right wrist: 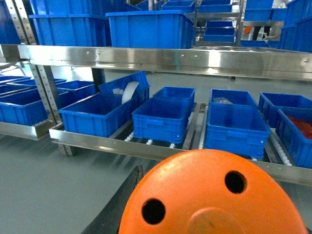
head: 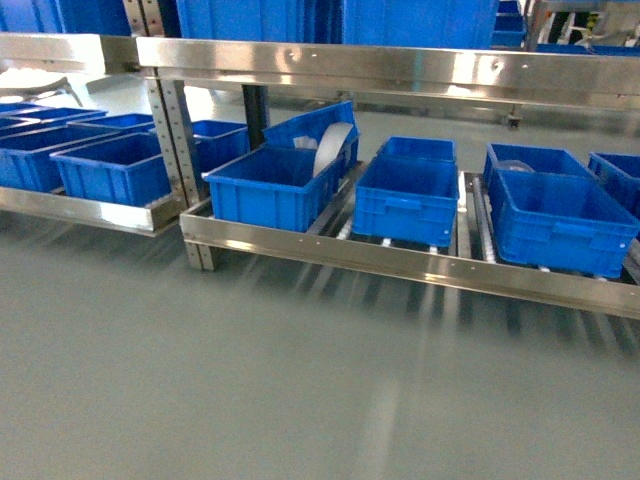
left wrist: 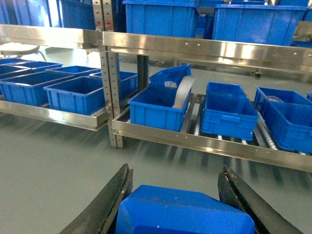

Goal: Sort blue parts and orange caps into right shelf containers

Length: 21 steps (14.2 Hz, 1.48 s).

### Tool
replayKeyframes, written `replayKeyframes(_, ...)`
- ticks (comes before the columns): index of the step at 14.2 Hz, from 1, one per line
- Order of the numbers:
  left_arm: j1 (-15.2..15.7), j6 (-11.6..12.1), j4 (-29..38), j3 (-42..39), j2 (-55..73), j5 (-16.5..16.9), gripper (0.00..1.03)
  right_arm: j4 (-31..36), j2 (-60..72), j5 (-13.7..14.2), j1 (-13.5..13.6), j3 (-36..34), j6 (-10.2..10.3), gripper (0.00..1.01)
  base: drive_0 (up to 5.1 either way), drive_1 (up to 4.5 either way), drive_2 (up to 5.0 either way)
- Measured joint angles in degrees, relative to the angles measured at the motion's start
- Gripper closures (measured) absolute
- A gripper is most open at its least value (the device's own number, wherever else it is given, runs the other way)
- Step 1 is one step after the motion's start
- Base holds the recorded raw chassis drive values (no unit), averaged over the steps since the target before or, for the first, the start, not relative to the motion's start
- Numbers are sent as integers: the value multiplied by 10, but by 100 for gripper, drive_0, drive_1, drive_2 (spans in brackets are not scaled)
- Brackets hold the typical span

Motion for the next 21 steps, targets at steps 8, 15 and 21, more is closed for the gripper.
replayKeyframes(8,0,0,0,0,0,0,58,0,0,0,0,0,0,58,-164,-164,-164)
replayKeyframes(15,-2,0,1,0,0,1,58,0,-2,2,0,0,0,58,-123,-123,-123)
replayKeyframes(21,0,0,0,0,0,0,58,0,-2,2,0,0,0,58,0,0,0)
